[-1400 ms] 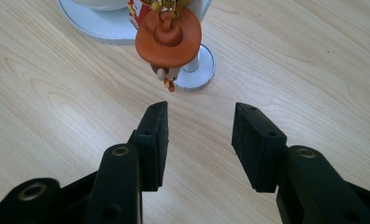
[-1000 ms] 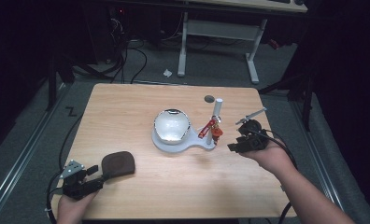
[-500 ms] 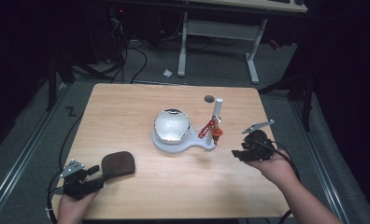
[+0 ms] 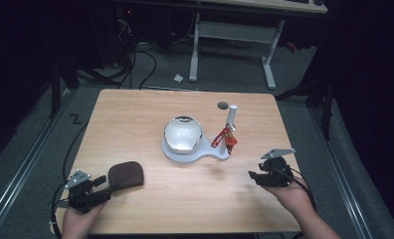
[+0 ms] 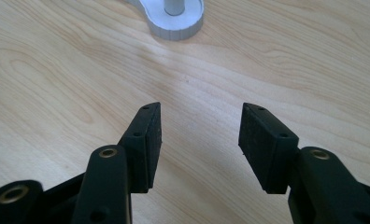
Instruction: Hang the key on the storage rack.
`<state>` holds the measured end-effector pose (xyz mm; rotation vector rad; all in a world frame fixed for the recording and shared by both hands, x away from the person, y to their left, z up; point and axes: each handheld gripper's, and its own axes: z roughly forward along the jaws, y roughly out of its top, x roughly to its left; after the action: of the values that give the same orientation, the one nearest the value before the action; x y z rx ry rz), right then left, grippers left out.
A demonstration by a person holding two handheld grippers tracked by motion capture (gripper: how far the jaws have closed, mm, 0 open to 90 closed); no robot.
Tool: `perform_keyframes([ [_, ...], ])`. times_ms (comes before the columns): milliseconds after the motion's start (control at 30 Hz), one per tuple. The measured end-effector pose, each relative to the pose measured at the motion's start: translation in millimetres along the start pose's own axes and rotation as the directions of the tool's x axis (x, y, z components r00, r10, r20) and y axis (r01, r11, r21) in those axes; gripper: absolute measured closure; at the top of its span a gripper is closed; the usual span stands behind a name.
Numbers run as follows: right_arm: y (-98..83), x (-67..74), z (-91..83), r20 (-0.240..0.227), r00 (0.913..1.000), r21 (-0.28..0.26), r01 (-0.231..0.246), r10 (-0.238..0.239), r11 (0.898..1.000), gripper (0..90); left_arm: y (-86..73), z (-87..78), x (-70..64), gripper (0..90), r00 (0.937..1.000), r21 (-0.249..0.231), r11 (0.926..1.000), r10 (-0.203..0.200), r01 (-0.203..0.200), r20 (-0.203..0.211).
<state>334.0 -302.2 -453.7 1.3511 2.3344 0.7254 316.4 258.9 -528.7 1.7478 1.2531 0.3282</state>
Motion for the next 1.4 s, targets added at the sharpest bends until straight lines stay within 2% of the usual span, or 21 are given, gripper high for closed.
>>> perform_keyframes([
  [133,-16.0,4.0,7.9,0.017,0.9998,-0.031,-0.011,0.011,0.999,49.8,0.2,-0.2,1.2,33.4,1.0000,-0.003,1.0000,-0.003,0.003,-0.004],
  [200,-23.3,7.4,11.5,0.028,0.9996,-0.040,-0.003,0.004,0.999,49.8,0.2,-0.5,1.5,33.5,1.0000,-0.003,1.0000,0.000,0.000,-0.009],
  [267,-30.3,13.1,14.7,0.059,0.9981,-0.057,0.021,-0.018,0.998,50.0,0.4,-0.6,1.8,33.6,0.9999,-0.005,1.0000,0.001,-0.001,-0.012],
  [433,-46.1,27.1,22.2,0.046,0.9989,-0.109,0.002,0.003,0.994,50.0,1.2,-0.9,3.4,33.9,0.9999,-0.009,1.0000,0.000,-0.001,-0.016],
  [700,-64.9,43.3,33.3,0.059,0.9979,-0.190,-0.017,0.029,0.982,50.6,3.2,0.2,6.5,38.3,0.9999,-0.019,0.9998,0.002,-0.003,-0.014],
  [867,-72.5,42.2,30.0,0.057,0.9980,-0.193,-0.015,0.026,0.981,50.8,9.5,6.8,14.4,43.6,0.9989,-0.029,0.9986,-0.045,0.045,0.014],
  [967,-76.6,38.3,31.9,0.043,0.9981,-0.181,-0.035,0.044,0.983,50.9,14.4,13.0,20.2,47.2,0.9947,-0.045,0.9945,-0.092,0.094,0.044],
  [1000,-77.1,36.9,33.7,0.041,0.9981,-0.175,-0.037,0.045,0.984,50.9,15.3,14.7,21.2,50.5,0.9938,-0.047,0.9937,-0.100,0.102,0.048],
  [1200,-76.5,39.2,34.7,0.038,0.9987,-0.176,-0.028,0.035,0.984,51.0,15.8,22.0,24.8,56.8,0.9914,-0.028,0.9917,-0.124,0.125,0.043],
  [1300,-76.4,39.2,34.3,0.041,0.9988,-0.178,-0.018,0.026,0.984,51.0,12.5,21.0,24.4,57.7,0.9891,-0.029,0.9898,-0.138,0.139,0.051],
  [1400,-76.8,38.6,32.2,0.044,0.9980,-0.183,-0.036,0.044,0.982,50.9,8.5,19.0,21.7,58.6,0.9844,-0.026,0.9856,-0.165,0.167,0.062],
])
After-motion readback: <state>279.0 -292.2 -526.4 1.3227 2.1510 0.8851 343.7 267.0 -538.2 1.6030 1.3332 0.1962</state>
